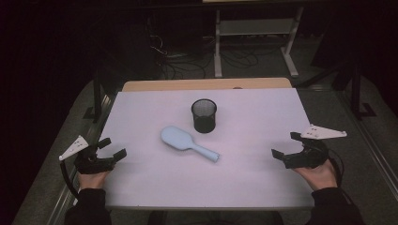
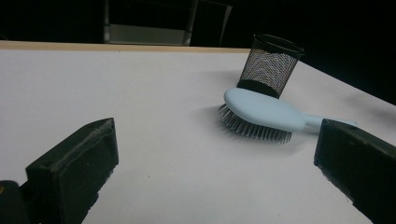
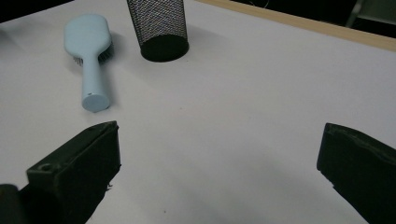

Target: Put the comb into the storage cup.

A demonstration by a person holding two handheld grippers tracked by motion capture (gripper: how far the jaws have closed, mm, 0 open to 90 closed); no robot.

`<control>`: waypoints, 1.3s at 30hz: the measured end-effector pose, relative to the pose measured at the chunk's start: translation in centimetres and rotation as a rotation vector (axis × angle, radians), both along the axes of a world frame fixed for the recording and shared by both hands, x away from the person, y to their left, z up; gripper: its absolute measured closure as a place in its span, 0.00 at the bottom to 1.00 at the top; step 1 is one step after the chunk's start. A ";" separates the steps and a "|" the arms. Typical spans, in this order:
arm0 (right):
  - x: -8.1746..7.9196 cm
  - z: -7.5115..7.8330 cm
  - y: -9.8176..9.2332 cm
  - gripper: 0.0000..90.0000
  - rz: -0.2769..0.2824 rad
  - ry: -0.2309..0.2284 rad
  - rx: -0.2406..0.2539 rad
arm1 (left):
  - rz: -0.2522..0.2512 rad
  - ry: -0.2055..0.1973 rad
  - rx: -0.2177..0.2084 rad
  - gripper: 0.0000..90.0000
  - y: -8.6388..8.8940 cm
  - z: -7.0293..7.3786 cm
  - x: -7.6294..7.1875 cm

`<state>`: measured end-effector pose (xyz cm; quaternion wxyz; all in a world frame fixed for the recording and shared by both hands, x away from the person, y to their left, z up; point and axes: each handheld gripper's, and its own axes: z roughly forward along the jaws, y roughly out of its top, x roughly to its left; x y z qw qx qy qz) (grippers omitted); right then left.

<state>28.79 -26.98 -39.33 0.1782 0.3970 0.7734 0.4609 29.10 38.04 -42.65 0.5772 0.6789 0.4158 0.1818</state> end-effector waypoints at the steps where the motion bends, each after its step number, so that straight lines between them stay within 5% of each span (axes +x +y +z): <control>1: 0.1 0.2 0.1 0.00 0.004 -0.003 -0.004 | 0.000 0.001 0.000 0.00 0.0 0.0 0.0; 13: 0.7 2.5 1.3 0.00 0.045 -0.018 -0.032 | 0.003 -0.005 -0.007 0.00 0.1 0.0 0.0; 39: 2.0 4.4 3.2 0.00 0.107 -0.007 -0.091 | 0.001 0.001 -0.002 0.00 0.1 0.0 0.0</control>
